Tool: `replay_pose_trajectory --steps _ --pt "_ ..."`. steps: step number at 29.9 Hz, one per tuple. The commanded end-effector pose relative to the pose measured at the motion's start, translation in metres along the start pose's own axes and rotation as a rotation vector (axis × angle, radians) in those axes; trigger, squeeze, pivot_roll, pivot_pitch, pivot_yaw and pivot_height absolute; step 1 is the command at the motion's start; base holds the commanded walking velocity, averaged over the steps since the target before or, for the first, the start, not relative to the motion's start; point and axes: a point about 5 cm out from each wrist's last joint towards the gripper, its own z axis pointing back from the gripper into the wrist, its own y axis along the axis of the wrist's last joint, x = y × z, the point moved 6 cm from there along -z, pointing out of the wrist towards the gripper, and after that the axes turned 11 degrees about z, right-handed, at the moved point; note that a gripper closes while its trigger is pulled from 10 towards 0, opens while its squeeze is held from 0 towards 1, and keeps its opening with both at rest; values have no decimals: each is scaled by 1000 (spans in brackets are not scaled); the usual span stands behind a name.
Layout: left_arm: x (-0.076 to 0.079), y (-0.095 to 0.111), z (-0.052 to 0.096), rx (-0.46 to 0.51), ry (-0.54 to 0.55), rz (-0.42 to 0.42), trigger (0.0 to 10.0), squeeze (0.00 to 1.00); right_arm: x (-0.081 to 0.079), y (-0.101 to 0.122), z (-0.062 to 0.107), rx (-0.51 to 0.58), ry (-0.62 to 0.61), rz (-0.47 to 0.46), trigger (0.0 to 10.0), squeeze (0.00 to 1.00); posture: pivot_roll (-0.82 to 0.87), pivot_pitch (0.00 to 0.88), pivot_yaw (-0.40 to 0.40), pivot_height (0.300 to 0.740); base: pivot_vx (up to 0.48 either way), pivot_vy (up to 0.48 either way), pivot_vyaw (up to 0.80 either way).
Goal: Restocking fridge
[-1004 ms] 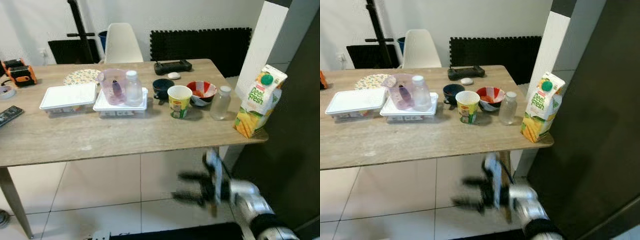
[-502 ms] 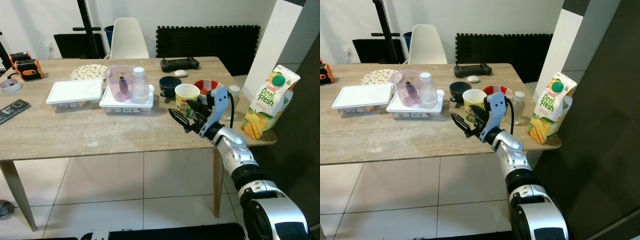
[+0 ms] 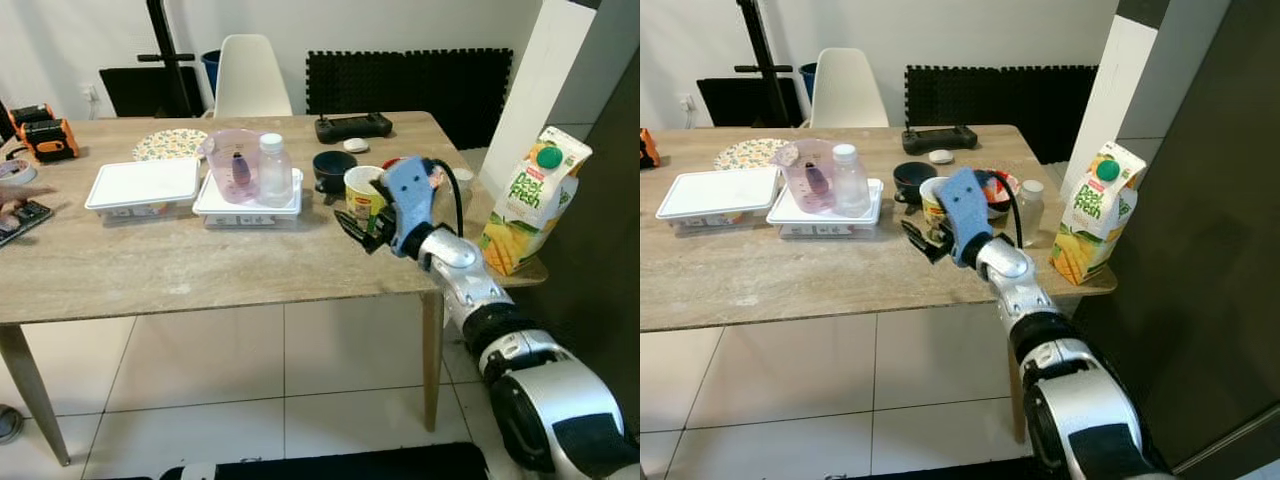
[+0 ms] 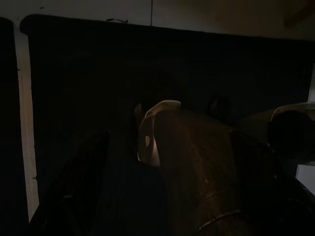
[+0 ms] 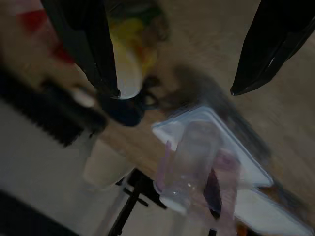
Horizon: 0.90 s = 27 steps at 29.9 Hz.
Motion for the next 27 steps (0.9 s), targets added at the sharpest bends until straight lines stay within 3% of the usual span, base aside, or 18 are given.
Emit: replay_pose_trajectory --steps 1,14,19,27 --pt "3 -42 7 -117 -6 38 10000 0 -2 -4 -1 -37 15 82 10000 0 8 51 -77 740 0 0 0" --pt "1 -36 7 -89 -17 32 10000 0 0 -13 1 -63 -31 -8 10000 0 13 65 -65 740 0 0 0" --pt "3 -26 4 -76 -30 10 10000 0 2 -17 4 -61 -56 -29 10000 0 8 45 -58 740 355 0 0" --pt "9 -19 1 -67 -44 -1 10000 0 -8 -33 14 -77 -41 -58 10000 0 -1 20 -44 740 380 0 0"
